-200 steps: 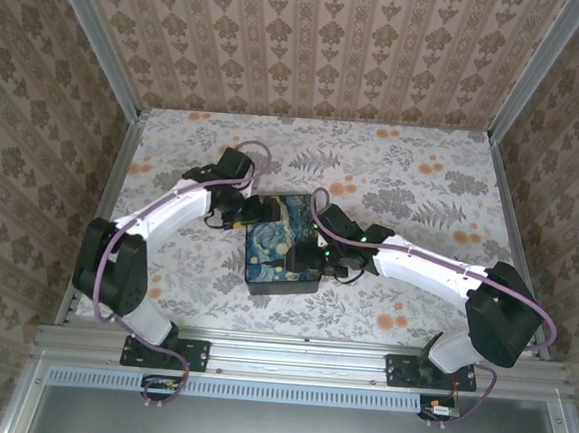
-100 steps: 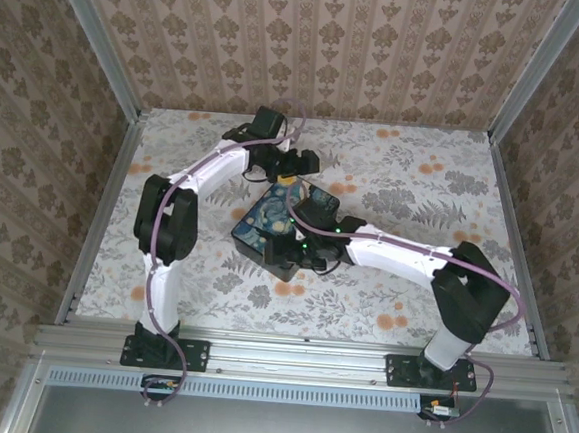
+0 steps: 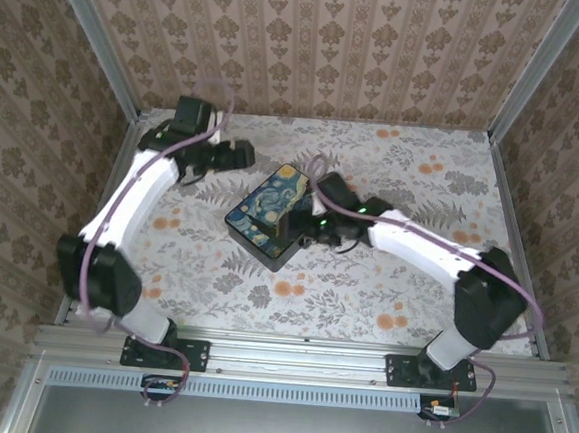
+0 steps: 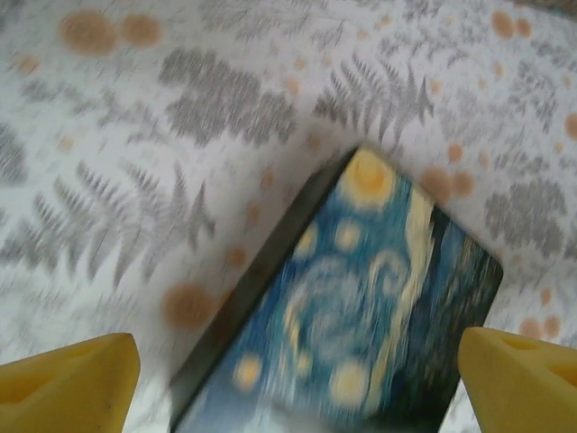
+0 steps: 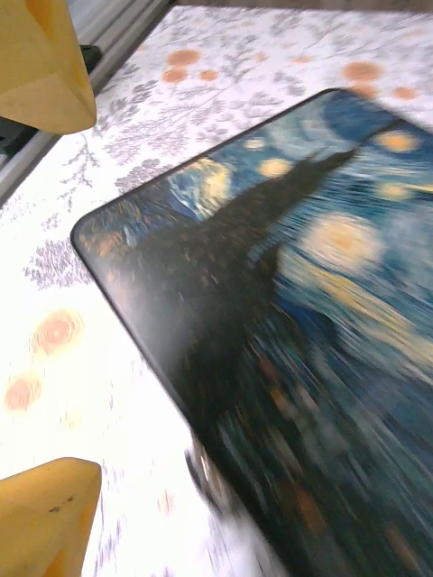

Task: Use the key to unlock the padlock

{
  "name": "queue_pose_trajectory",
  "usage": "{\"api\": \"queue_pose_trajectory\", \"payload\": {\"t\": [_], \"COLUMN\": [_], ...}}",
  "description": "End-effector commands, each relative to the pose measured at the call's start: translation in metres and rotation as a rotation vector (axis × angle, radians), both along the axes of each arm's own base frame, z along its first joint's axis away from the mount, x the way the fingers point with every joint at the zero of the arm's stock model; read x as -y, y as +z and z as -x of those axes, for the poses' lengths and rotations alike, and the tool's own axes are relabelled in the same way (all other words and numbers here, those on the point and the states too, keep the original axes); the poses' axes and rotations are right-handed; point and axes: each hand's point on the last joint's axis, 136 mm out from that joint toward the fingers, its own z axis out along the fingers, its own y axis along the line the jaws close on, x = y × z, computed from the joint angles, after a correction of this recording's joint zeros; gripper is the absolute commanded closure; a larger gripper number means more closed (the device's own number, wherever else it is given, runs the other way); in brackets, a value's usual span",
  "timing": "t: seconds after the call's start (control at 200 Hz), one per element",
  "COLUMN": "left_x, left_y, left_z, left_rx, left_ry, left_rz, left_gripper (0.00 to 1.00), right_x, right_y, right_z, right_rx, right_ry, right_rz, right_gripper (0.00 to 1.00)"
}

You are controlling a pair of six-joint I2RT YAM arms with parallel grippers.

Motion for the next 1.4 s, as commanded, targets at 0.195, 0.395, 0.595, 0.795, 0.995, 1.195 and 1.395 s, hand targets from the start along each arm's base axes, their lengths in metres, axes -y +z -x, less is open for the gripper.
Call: {"api": "queue_pose_trajectory", "payload": {"t": [0.195,0.395,0.595,0.795,0.995,1.195,1.395], "left_x": [0.022,0.051,0.052,0.058,0.024,0.014,0.041], "left_y": [-0.085,-0.102,-0.096,-0.099,-0.073,-0.077,-0.119], "left_z": [0.137,0.11,0.064,0.033,0.031,0.083,0.099], "left_rx": [-0.275,-0.271,-0.21,-0.195,-0.157,-0.2,-0.277], "left_ry": [-0.078,-0.059,-0.039,-0.059,-0.005,0.001,0.013], "left_rz": [0.006,0.067,0.044,0.045,-0.062,-0.108,-0.076], "left_gripper": [0.07,0.08,0.08,0.09,0.09,0.08,0.08], "right_x": [0.066,0.045,0.033,0.042,0.065,0.072,0.062], "right_y": [0.017,0.011,-0.006,-0.023,-0.027,-0.022,-0.034], "right_z": [-0.078,-0.131,-0.141,-0.11,-0.099,-0.121,-0.125], "right_rx": [0.136,0.176,0.133,0.06,0.088,0.105,0.071], "right_ry": [-0.014,0.002,0.038,0.033,-0.028,-0.057,-0.036], "right_rz": [0.028,-0.016,-0.05,-0.048,0.002,0.006,-0.03], "right_gripper": [0.03,0.04,0.05,0.06,0.05,0.04,0.06]}}
